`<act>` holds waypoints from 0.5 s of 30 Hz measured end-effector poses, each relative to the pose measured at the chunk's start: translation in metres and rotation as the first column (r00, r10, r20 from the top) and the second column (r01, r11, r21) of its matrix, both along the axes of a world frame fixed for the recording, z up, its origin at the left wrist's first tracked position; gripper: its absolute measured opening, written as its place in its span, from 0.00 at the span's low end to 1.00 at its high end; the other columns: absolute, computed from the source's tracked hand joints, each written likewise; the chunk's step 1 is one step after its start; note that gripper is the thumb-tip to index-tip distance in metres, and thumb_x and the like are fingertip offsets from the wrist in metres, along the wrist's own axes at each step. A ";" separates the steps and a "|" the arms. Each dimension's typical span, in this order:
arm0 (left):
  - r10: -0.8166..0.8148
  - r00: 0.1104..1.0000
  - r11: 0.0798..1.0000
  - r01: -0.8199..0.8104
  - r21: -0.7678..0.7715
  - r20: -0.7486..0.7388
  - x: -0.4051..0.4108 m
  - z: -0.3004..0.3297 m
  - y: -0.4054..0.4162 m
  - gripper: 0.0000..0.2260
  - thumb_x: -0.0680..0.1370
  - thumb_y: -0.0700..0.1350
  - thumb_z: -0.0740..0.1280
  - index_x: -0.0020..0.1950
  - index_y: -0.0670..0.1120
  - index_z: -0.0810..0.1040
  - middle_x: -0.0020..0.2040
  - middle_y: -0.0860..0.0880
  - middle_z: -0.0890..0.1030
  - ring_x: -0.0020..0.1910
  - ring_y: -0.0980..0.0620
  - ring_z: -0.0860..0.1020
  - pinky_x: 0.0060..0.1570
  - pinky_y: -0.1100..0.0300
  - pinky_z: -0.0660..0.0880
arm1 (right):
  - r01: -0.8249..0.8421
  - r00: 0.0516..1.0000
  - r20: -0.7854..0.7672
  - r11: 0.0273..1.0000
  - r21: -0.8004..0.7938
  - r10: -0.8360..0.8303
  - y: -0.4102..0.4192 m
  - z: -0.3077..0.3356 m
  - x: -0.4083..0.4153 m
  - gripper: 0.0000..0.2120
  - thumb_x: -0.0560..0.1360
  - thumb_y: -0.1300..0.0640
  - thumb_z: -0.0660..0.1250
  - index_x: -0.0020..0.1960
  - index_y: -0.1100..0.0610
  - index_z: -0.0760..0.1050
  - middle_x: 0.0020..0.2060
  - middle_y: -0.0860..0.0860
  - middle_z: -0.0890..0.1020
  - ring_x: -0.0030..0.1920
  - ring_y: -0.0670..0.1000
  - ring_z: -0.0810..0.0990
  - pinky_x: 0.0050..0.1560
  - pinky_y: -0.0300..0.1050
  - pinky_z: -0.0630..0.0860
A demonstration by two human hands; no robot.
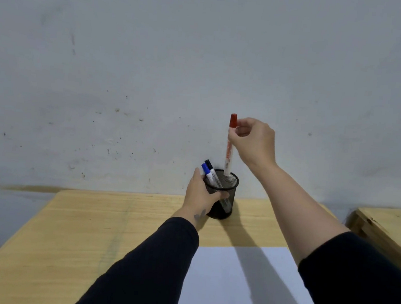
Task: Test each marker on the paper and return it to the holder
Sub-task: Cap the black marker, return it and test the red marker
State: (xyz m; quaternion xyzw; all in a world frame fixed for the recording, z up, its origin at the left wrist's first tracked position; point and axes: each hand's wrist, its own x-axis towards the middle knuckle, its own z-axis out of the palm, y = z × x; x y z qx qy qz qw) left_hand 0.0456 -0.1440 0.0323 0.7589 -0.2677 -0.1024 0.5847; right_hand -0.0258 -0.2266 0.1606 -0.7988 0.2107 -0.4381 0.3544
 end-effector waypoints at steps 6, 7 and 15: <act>0.002 0.983 1.000 -0.001 -0.003 0.183 -0.002 0.048 0.025 0.39 0.71 0.45 0.75 0.76 0.41 0.57 0.73 0.44 0.68 0.71 0.49 0.67 0.70 0.55 0.65 | -0.046 0.998 -0.037 0.998 -0.048 0.044 0.007 -0.003 -0.028 0.10 0.73 0.58 0.69 0.53 0.56 0.82 0.36 0.48 0.80 0.36 0.44 0.76 0.36 0.26 0.71; 0.016 0.975 0.998 -0.003 -0.061 0.221 -0.005 0.056 0.030 0.35 0.73 0.44 0.73 0.76 0.42 0.59 0.72 0.44 0.69 0.71 0.50 0.68 0.70 0.54 0.66 | -0.060 0.997 -0.055 0.997 -0.043 0.057 0.010 -0.008 -0.032 0.10 0.73 0.58 0.69 0.54 0.56 0.82 0.37 0.49 0.80 0.37 0.45 0.77 0.38 0.28 0.71; -0.033 0.923 0.991 0.079 -0.106 0.383 -0.030 0.079 0.071 0.11 0.74 0.37 0.70 0.56 0.44 0.82 0.45 0.52 0.83 0.43 0.62 0.79 0.48 0.70 0.74 | -0.186 0.959 -0.225 0.982 -0.039 0.173 0.042 -0.048 -0.051 0.10 0.73 0.61 0.68 0.54 0.57 0.81 0.40 0.50 0.81 0.41 0.48 0.79 0.47 0.38 0.75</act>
